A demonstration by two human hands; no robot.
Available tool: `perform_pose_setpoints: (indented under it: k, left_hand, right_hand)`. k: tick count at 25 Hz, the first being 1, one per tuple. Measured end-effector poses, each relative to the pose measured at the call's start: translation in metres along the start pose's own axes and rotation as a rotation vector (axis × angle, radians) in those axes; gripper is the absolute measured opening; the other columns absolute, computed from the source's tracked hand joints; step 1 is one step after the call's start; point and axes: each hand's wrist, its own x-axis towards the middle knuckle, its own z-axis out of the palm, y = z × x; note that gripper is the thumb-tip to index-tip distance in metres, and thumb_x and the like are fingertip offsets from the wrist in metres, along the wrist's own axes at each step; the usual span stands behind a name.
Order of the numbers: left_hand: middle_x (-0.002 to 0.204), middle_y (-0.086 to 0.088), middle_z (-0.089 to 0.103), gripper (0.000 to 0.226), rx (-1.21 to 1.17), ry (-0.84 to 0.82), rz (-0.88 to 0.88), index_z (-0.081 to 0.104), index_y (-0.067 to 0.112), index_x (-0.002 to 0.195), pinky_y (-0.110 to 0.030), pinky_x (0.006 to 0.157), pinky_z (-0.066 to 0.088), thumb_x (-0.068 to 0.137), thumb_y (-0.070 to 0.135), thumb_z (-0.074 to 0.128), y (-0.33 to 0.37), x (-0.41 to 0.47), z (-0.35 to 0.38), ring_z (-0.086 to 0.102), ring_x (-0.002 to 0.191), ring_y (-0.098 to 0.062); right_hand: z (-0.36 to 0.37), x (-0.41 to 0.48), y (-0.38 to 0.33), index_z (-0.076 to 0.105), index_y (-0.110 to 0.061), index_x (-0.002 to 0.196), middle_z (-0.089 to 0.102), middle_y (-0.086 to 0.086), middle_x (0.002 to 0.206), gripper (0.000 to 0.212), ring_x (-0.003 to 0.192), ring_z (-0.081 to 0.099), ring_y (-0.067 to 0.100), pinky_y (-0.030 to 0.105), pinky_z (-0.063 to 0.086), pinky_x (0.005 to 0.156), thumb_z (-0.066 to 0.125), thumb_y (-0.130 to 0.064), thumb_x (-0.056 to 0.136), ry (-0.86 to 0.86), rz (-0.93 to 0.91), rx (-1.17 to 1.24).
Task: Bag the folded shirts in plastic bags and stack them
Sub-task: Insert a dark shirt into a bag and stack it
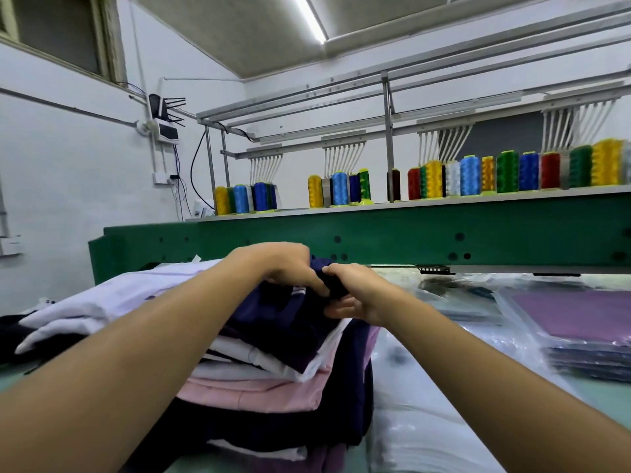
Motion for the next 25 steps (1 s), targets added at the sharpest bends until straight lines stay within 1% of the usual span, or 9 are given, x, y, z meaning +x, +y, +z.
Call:
perform_pose_setpoints:
  k: [2, 6, 8, 11, 16, 19, 22, 24, 25]
  left_hand:
    - [0.072, 0.002, 0.068, 0.061, 0.068, -0.117, -0.041, 0.069, 0.018, 0.074, -0.030, 0.061, 0.046, 0.052, 0.074, 0.074, 0.009, 0.002, 0.005, 0.063, 0.064, -0.023]
    - [0.069, -0.003, 0.068, 0.036, 0.168, -0.096, -0.029, 0.068, 0.010, 0.077, -0.032, 0.054, 0.051, 0.074, 0.046, 0.074, 0.011, 0.006, -0.002, 0.063, 0.060, -0.027]
    - [0.074, -0.009, 0.066, 0.029, -0.006, -0.114, -0.055, 0.070, 0.001, 0.091, -0.034, 0.056, 0.054, 0.080, 0.029, 0.073, 0.002, 0.009, -0.014, 0.060, 0.061, -0.030]
    - [0.069, -0.012, 0.053, 0.010, -0.239, -0.137, -0.063, 0.068, 0.001, 0.088, -0.029, 0.051, 0.043, 0.080, 0.007, 0.066, -0.016, 0.007, -0.029, 0.046, 0.055, -0.024]
    - [0.092, -0.026, 0.062, 0.025, -0.477, -0.113, -0.068, 0.072, -0.008, 0.099, -0.041, 0.078, 0.041, 0.077, 0.001, 0.067, -0.044, 0.003, -0.031, 0.051, 0.083, -0.028]
    - [0.092, -0.025, 0.065, 0.028, -0.607, 0.056, -0.051, 0.070, -0.011, 0.096, -0.041, 0.075, 0.044, 0.072, 0.003, 0.076, -0.045, 0.000, -0.033, 0.053, 0.082, -0.026]
    - [0.075, -0.017, 0.062, 0.020, -0.753, 0.312, -0.002, 0.071, -0.012, 0.090, -0.035, 0.065, 0.043, 0.077, 0.004, 0.070, -0.021, 0.003, -0.035, 0.052, 0.071, -0.020]
    - [0.062, -0.007, 0.060, 0.015, -0.778, 0.288, 0.047, 0.073, -0.006, 0.088, -0.025, 0.054, 0.046, 0.081, 0.007, 0.070, -0.001, 0.005, -0.030, 0.053, 0.055, -0.014]
    - [0.060, -0.005, 0.060, 0.017, -0.812, 0.186, 0.081, 0.072, -0.005, 0.090, -0.024, 0.052, 0.047, 0.084, 0.011, 0.072, 0.006, 0.006, -0.026, 0.052, 0.051, -0.012]
  right_hand:
    - [0.003, 0.002, 0.003, 0.064, -0.007, 0.097, 0.071, 0.011, 0.069, 0.009, 0.048, 0.068, 0.022, 0.027, 0.054, 0.046, 0.061, -0.016, 0.096, 0.009, 0.006, 0.185]
    - [0.000, 0.004, 0.006, 0.060, 0.001, 0.114, 0.073, 0.017, 0.078, 0.020, 0.058, 0.073, 0.026, 0.025, 0.055, 0.048, 0.054, -0.006, 0.096, 0.042, -0.045, 0.302]
    - [-0.003, 0.005, 0.007, 0.052, 0.000, 0.128, 0.071, 0.023, 0.095, 0.032, 0.067, 0.073, 0.029, 0.029, 0.059, 0.055, 0.054, -0.009, 0.098, 0.057, -0.065, 0.191]
    - [-0.008, 0.003, 0.005, 0.043, -0.011, 0.140, 0.069, 0.031, 0.102, 0.043, 0.075, 0.075, 0.035, 0.036, 0.063, 0.064, 0.057, -0.011, 0.099, -0.008, -0.062, 0.110]
    - [-0.005, 0.005, 0.003, 0.031, -0.027, 0.152, 0.065, 0.036, 0.111, 0.057, 0.088, 0.075, 0.041, 0.040, 0.063, 0.074, 0.057, -0.021, 0.101, -0.138, -0.032, 0.243]
    - [0.007, 0.009, 0.001, 0.041, -0.016, 0.145, 0.064, 0.035, 0.115, 0.052, 0.094, 0.073, 0.044, 0.044, 0.063, 0.075, 0.055, -0.041, 0.101, -0.205, 0.010, 0.318]
    - [0.019, 0.018, -0.013, 0.060, -0.014, 0.125, 0.067, 0.028, 0.116, 0.060, 0.099, 0.070, 0.043, 0.048, 0.061, 0.076, 0.051, -0.065, 0.094, -0.252, 0.044, 0.420]
    - [0.020, 0.024, -0.025, 0.069, -0.010, 0.111, 0.073, 0.019, 0.101, 0.059, 0.089, 0.068, 0.036, 0.039, 0.059, 0.071, 0.050, -0.063, 0.094, -0.164, 0.017, 0.492]
    - [0.019, 0.027, -0.028, 0.071, -0.005, 0.102, 0.074, 0.015, 0.085, 0.048, 0.081, 0.064, 0.032, 0.033, 0.055, 0.067, 0.051, -0.049, 0.099, -0.122, -0.028, 0.502]
